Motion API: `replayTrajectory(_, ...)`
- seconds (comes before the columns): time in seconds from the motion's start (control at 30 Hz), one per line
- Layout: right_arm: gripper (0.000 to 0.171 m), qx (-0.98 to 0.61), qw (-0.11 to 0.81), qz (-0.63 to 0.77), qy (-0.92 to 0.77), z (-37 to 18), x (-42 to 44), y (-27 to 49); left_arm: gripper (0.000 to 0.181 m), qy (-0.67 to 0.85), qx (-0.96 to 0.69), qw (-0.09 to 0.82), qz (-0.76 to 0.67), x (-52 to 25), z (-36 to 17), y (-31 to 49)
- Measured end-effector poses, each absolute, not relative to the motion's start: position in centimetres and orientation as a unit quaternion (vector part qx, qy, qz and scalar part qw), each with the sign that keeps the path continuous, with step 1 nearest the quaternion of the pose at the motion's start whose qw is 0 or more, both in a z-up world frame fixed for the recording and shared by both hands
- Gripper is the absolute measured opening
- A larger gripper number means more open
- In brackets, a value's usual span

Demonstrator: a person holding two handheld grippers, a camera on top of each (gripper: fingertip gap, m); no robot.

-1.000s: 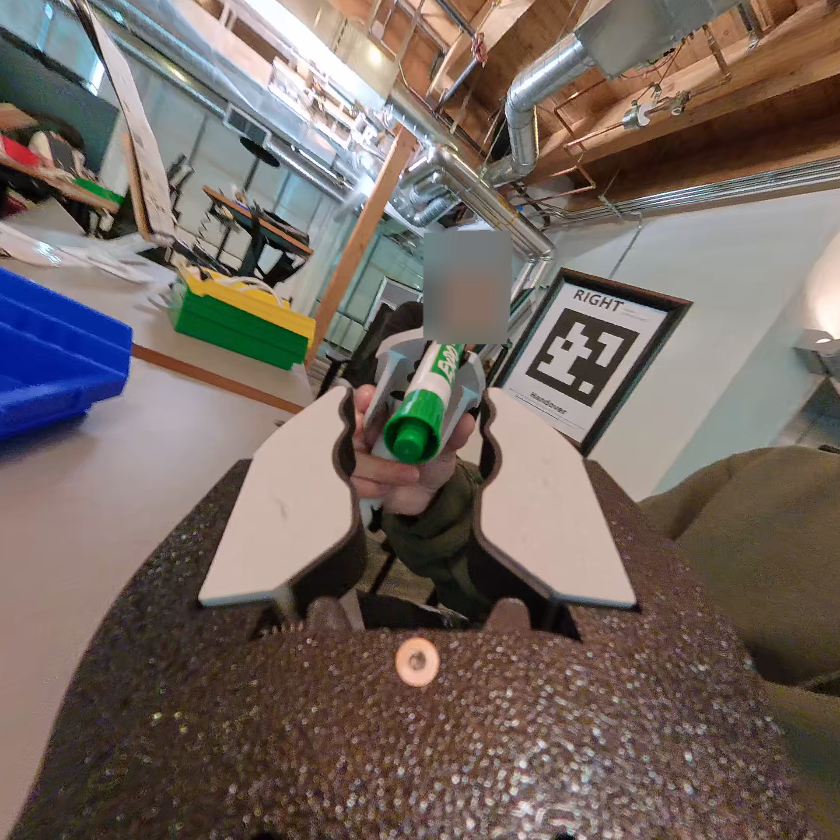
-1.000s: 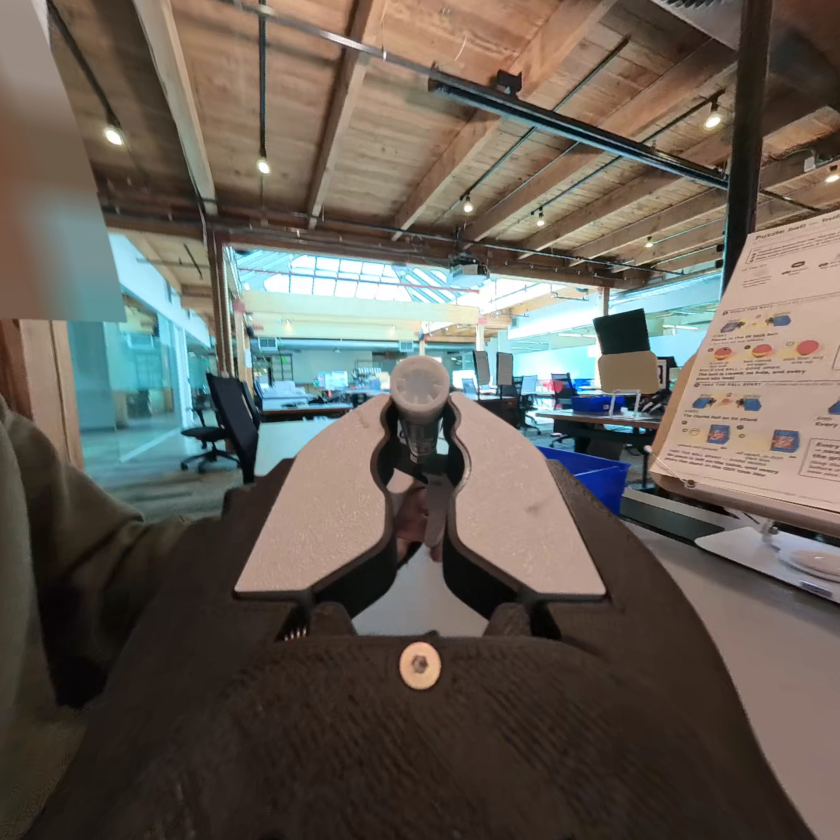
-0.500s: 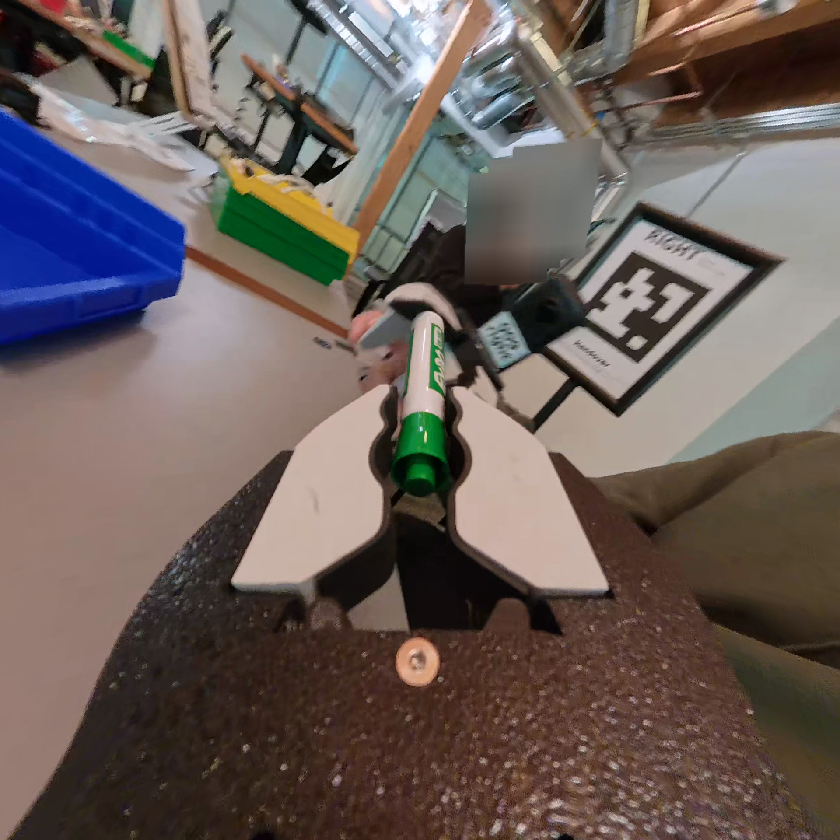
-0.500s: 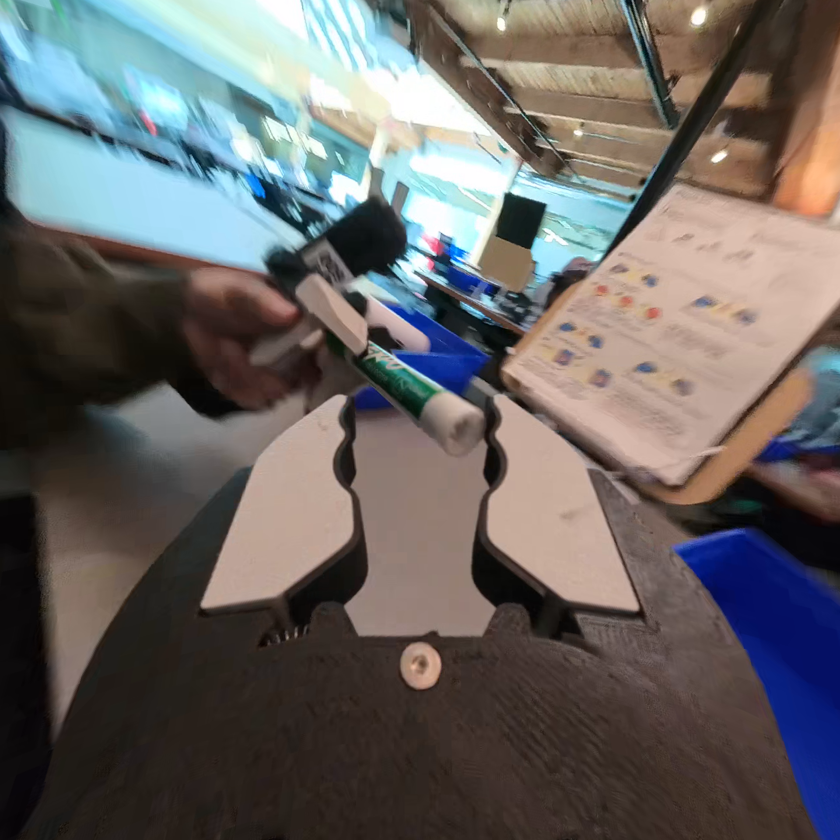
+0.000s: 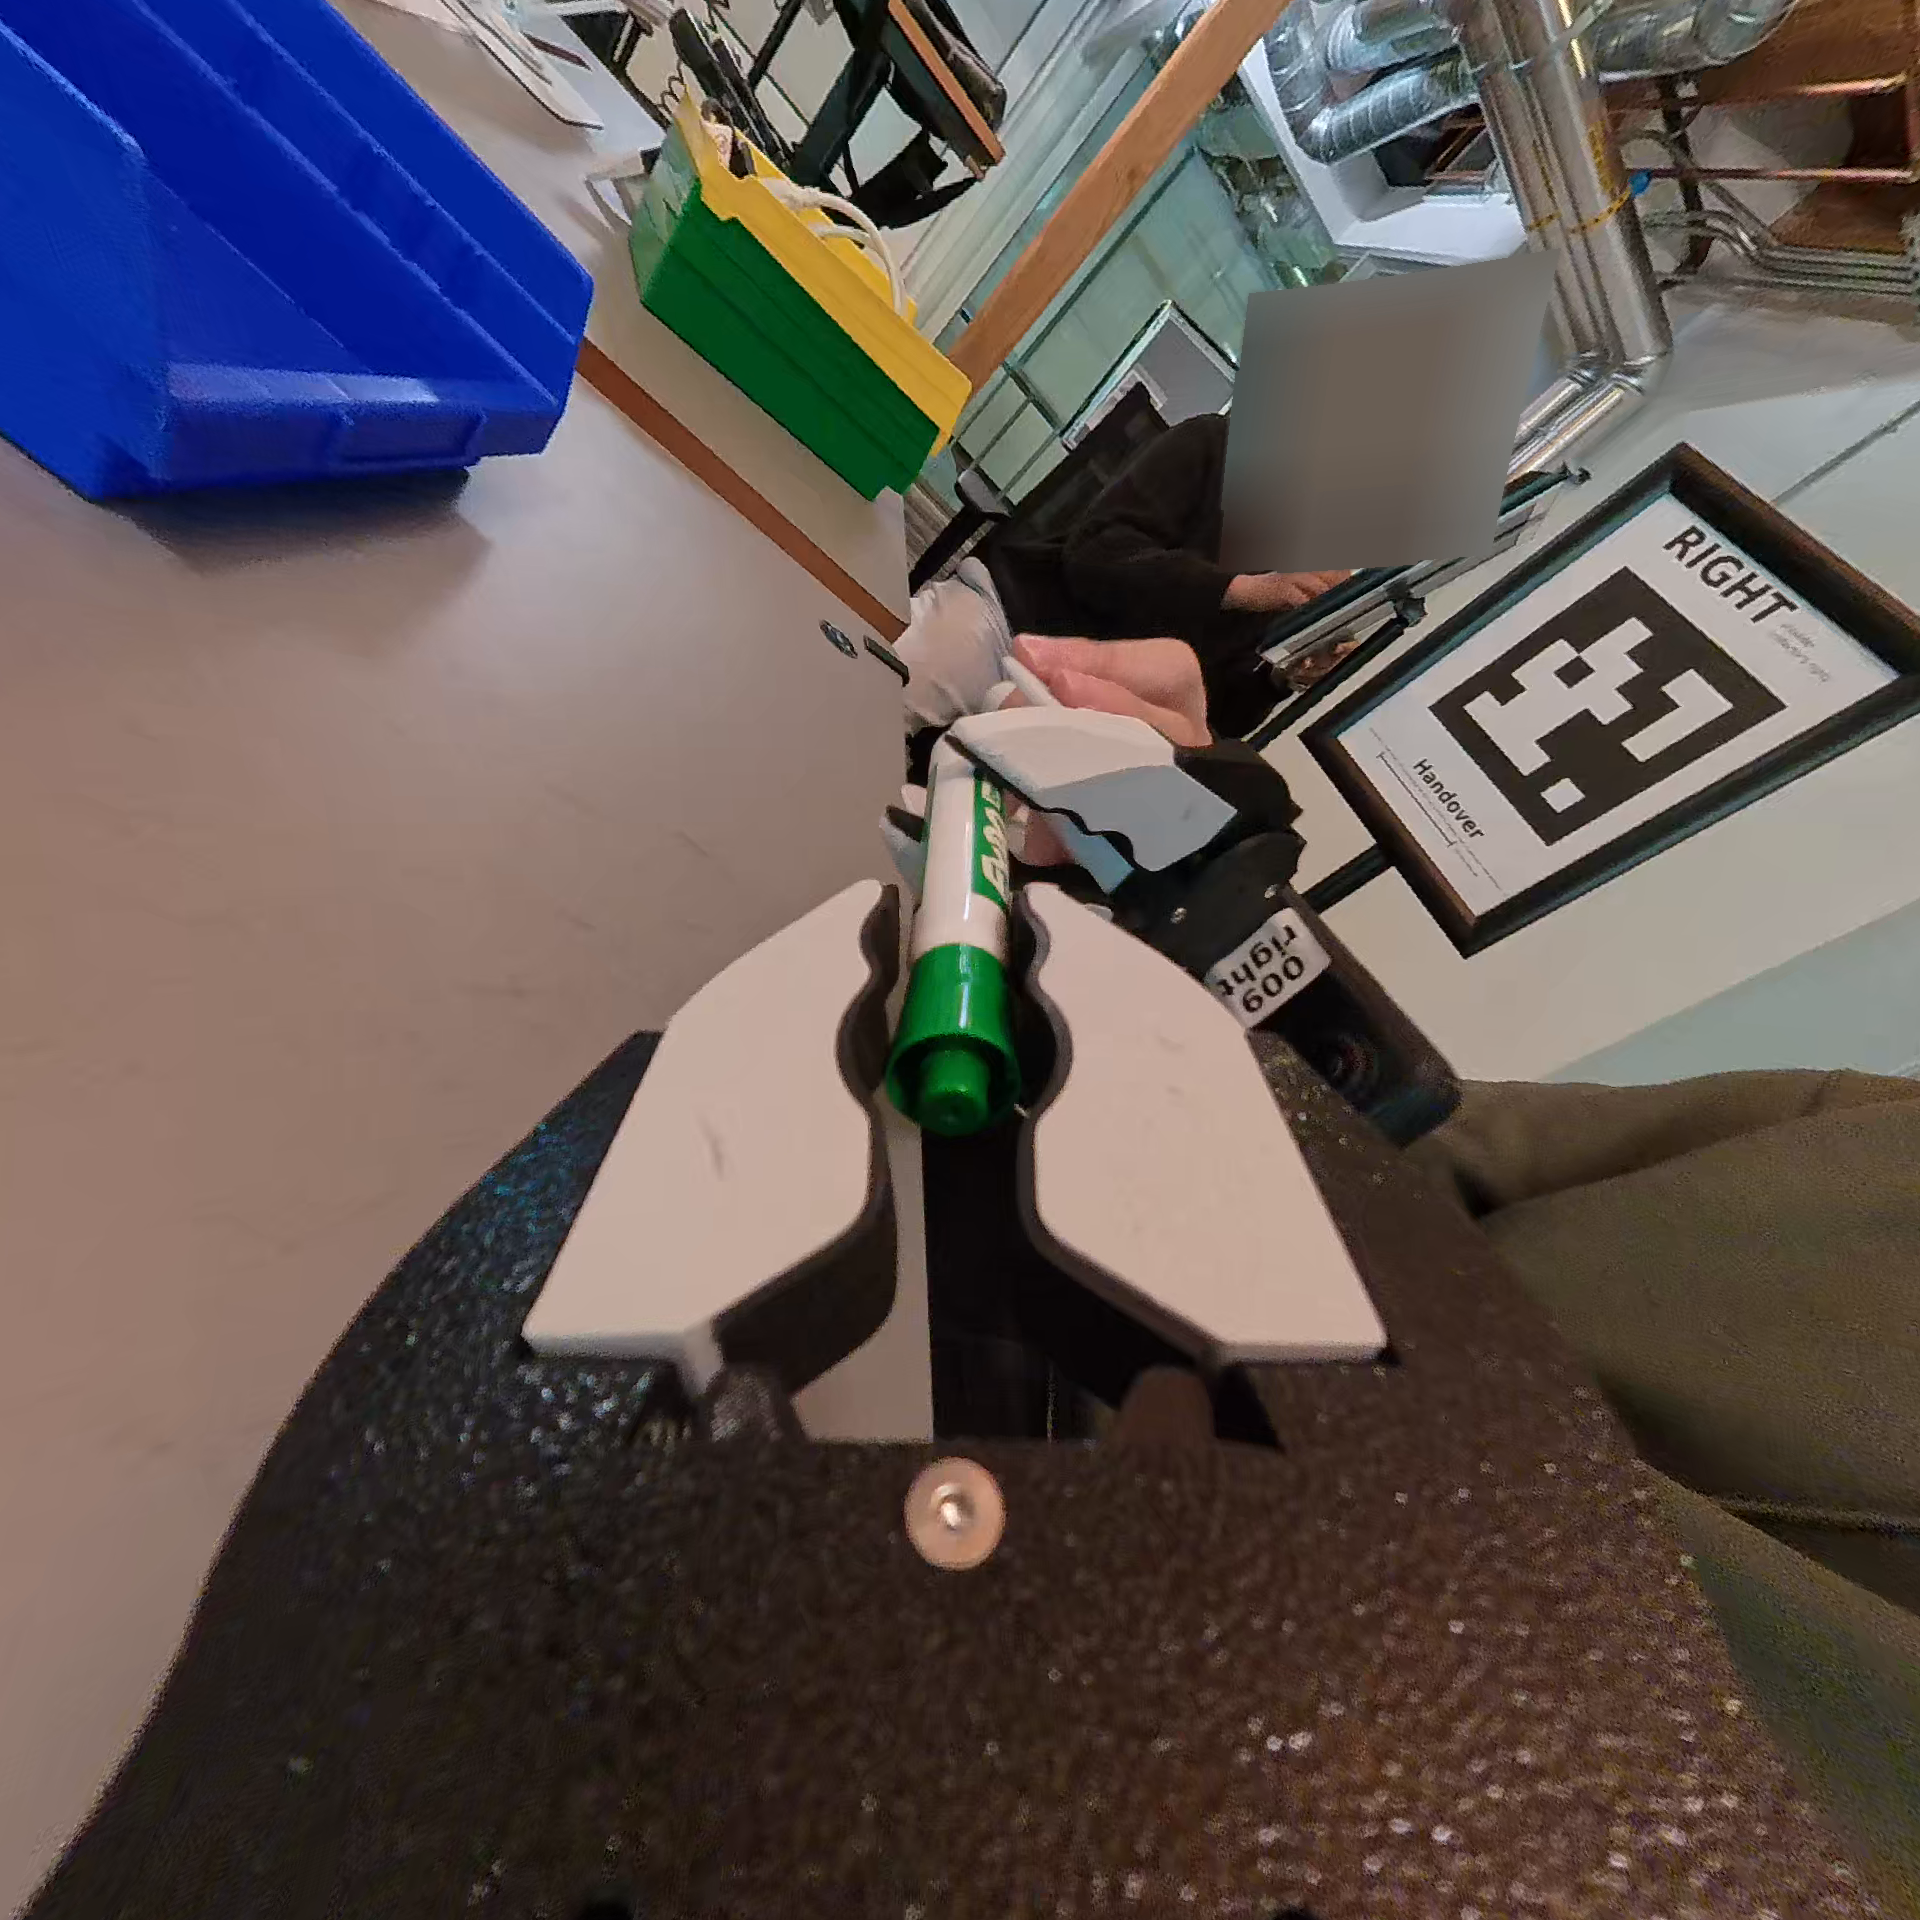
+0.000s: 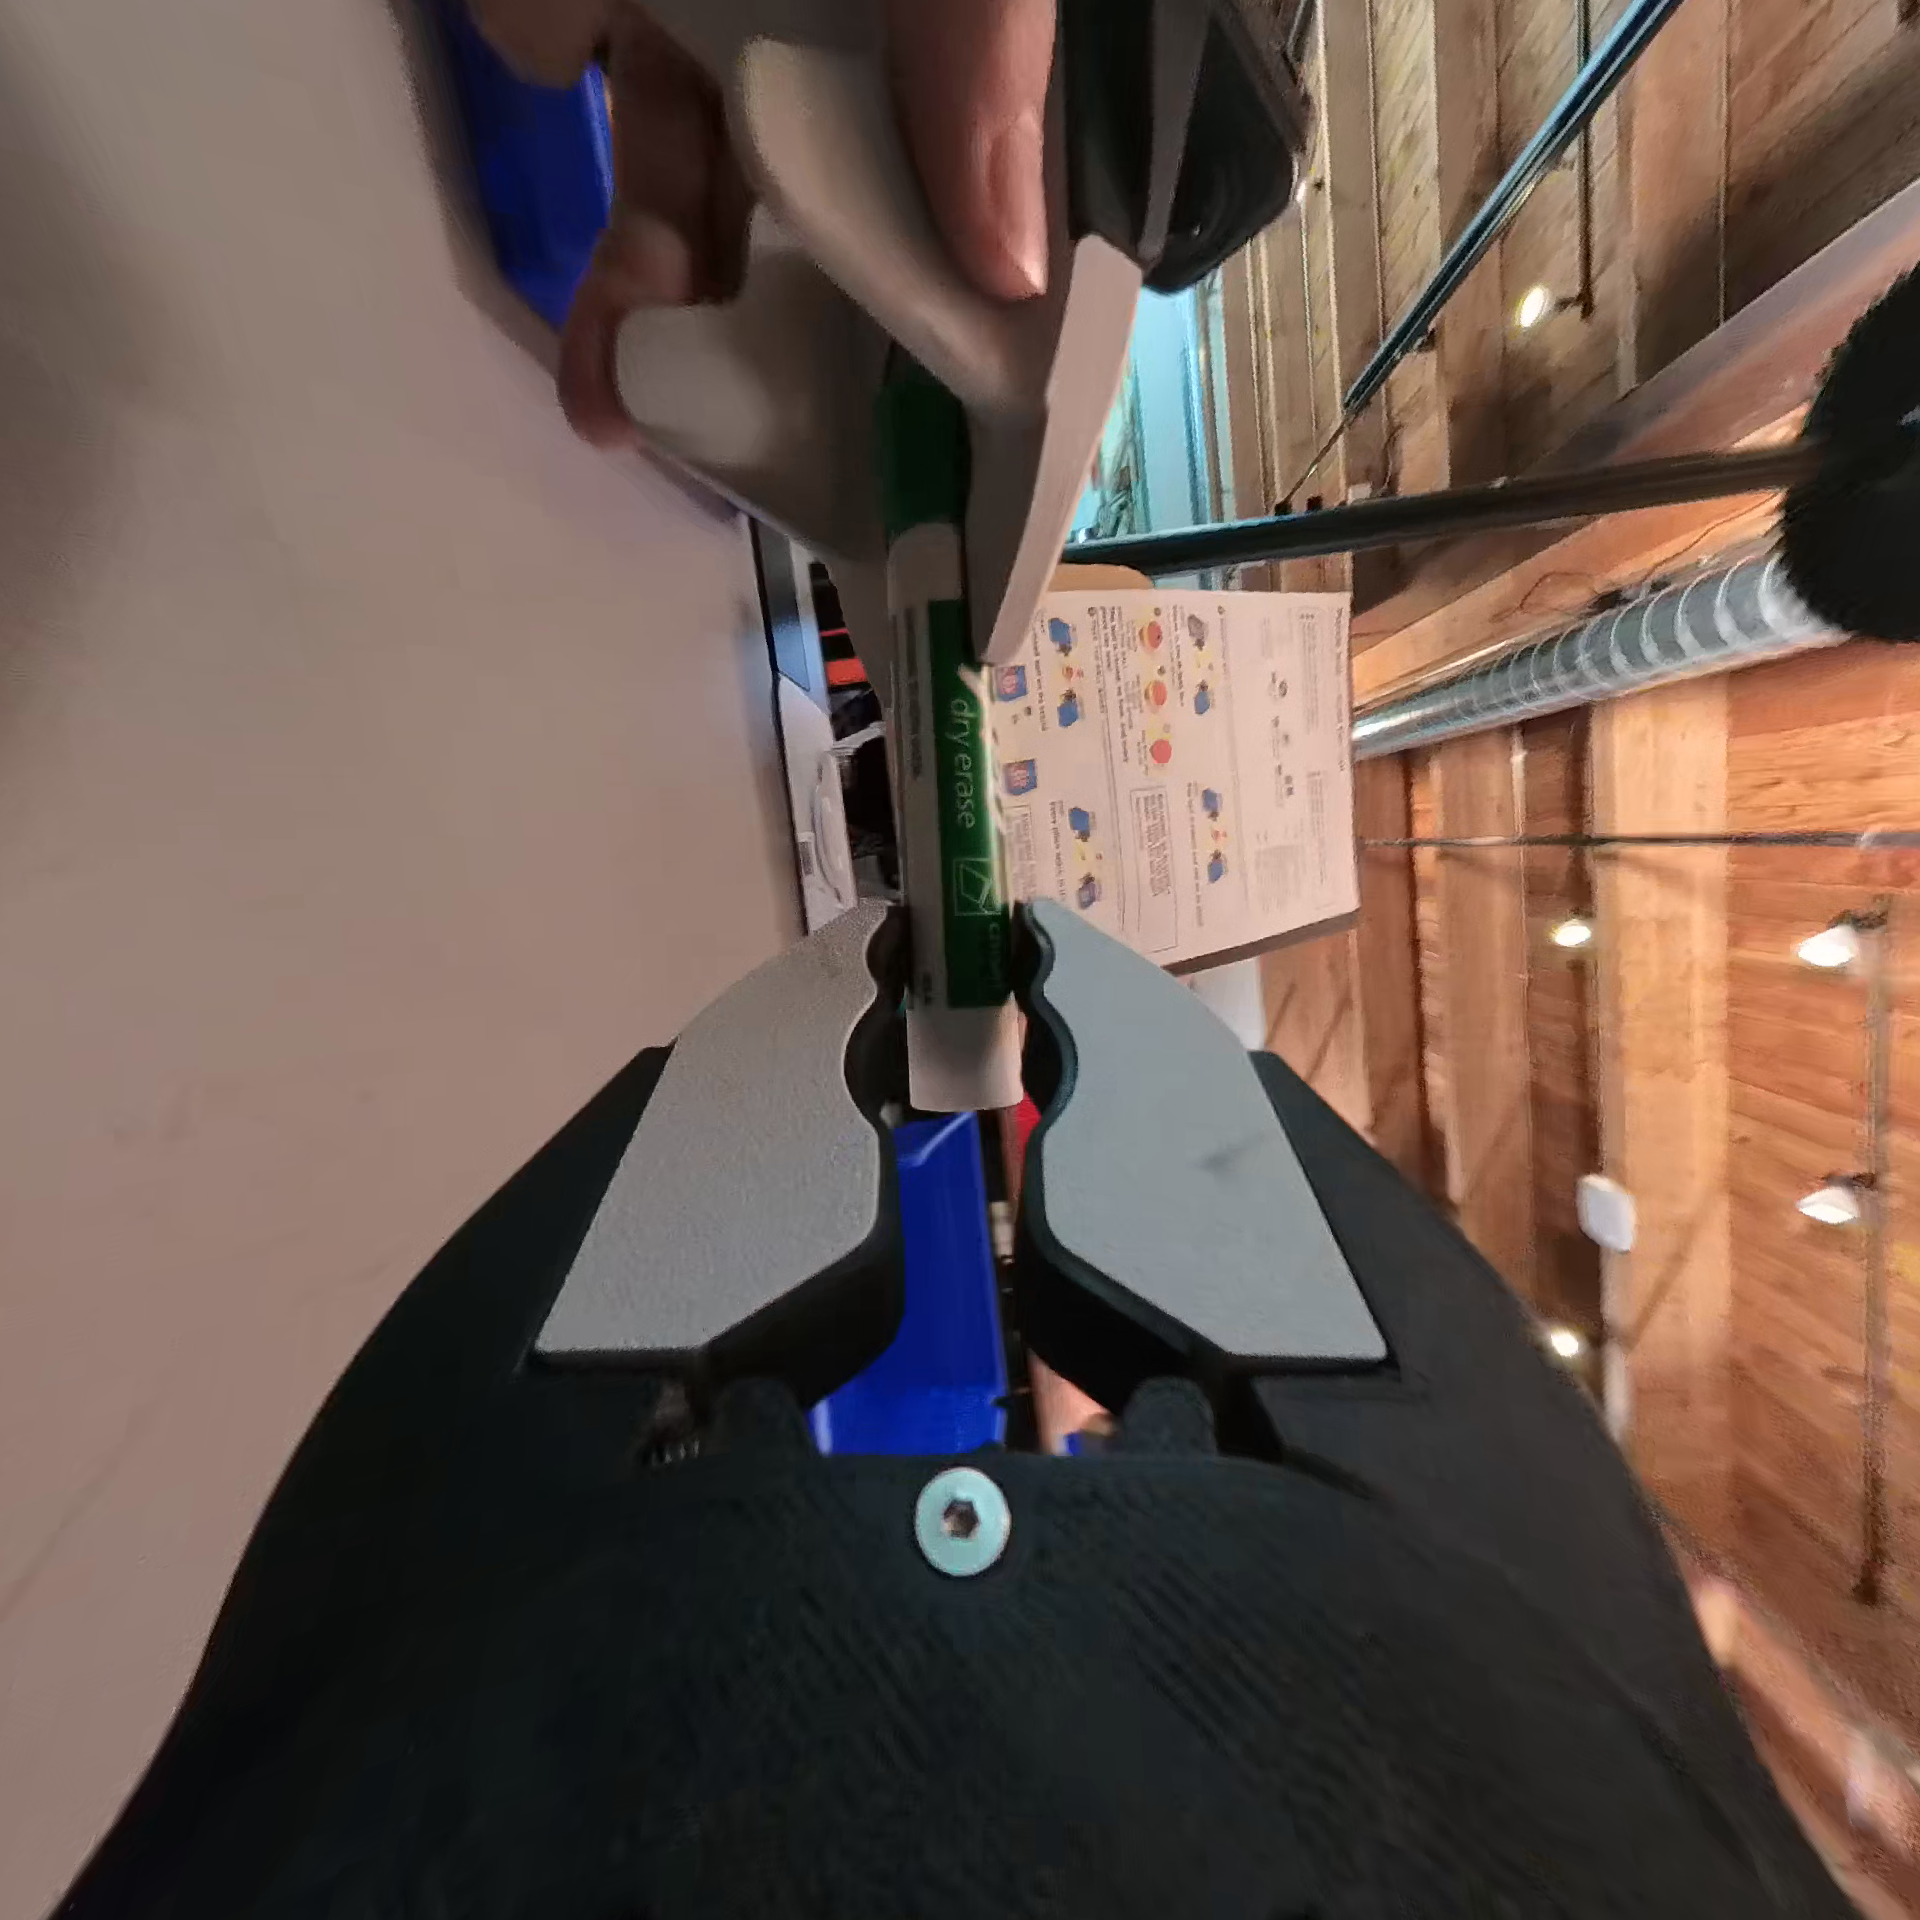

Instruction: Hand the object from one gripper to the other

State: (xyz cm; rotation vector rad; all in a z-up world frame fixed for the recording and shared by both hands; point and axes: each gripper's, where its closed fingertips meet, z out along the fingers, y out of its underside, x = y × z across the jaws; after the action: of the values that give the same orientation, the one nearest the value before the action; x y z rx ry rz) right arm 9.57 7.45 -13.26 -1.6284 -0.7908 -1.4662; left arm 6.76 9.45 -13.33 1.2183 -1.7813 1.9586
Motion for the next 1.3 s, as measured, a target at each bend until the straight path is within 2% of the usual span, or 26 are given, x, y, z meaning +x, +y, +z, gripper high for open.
replayTrajectory(0.1, 0.019, -0.685, 0.449, -0.514, -0.255, -13.6, 9.6, 7.7, 0.022, -0.601, 0.386, 0.085, 0.695, 6.9, -11.9, 9.5)
replayTrajectory(0.2, 0.020, -0.720, 0.528, -0.421, -0.157, -13.4, 10.3, 7.5, 0.046, -0.600, 0.340, 0.006, 0.724, 6.9, -10.1, 9.9)
replayTrajectory(0.27, 0.020, -0.735, 0.590, -0.323, -0.087, -13.3, 10.3, 7.5, 0.048, -0.602, 0.305, -0.066, 0.735, 7.0, -9.2, 10.2)
replayTrajectory(0.37, 0.020, -0.725, 0.679, -0.118, -0.005, -12.8, 8.8, 8.2, 0.046, -0.587, 0.251, -0.145, 0.756, 6.6, -8.0, 10.3)
replayTrajectory(0.43, 0.020, -0.706, 0.708, 0.015, 0.002, -12.5, 6.7, 8.7, 0.043, -0.585, 0.230, -0.156, 0.762, 6.4, -7.8, 9.8)
replayTrajectory(0.5, 0.020, -0.673, 0.736, 0.075, 0.006, -11.6, 5.6, 9.0, 0.041, -0.587, 0.221, -0.151, 0.764, 6.3, -8.0, 9.3)
replayTrajectory(0.57, 0.020, -0.659, 0.740, 0.132, 0.008, -11.3, 4.6, 9.3, 0.031, -0.592, 0.211, -0.139, 0.765, 6.0, -8.2, 8.8)
replayTrajectory(0.6, 0.020, -0.662, 0.738, 0.130, 0.014, -11.4, 4.8, 9.5, 0.020, -0.593, 0.205, -0.127, 0.768, 5.8, -8.2, 8.6)
replayTrajectory(0.73, 0.021, -0.695, 0.710, 0.113, 0.022, -12.9, 4.8, 10.0, 0.018, -0.625, 0.207, -0.122, 0.743, 5.9, -9.0, 8.1)
replayTrajectory(0.8, 0.049, -0.714, 0.698, 0.044, 0.036, -13.4, 6.3, 9.9, 0.018, -0.653, 0.226, -0.200, 0.695, 7.2, -9.9, 8.6)
replayTrajectory(0.87, 0.054, -0.715, 0.698, -0.019, 0.042, -12.7, 7.3, 9.4, 0.017, -0.693, 0.231, -0.289, 0.619, 8.2, -10.9, 9.3)
replayTrajectory(0.97, 0.043, -0.668, 0.738, -0.070, 0.071, -9.5, 8.0, 8.6, 0.017, -0.728, 0.219, -0.413, 0.500, 9.4, -11.6, 10.1)
replayTrajectory(1.07, 0.029, -0.648, 0.751, -0.095, 0.084, -7.8, 8.1, 8.3, 0.017, -0.741, 0.173, -0.481, 0.436, 9.5, -11.8, 9.3)
replayTrajectory(1.13, 0.019, -0.655, 0.743, -0.118, 0.073, -7.8, 7.9, 8.4, 0.018, -0.746, 0.166, -0.494, 0.415, 9.7, -12.2, 8.9)
replayTrajectory(1.3, 0.019, -0.658, 0.742, -0.127, 0.025, -7.3, 7.3, 8.0, 0.018, -0.733, 0.164, -0.470, 0.464, 9.3, -11.8, 8.3)
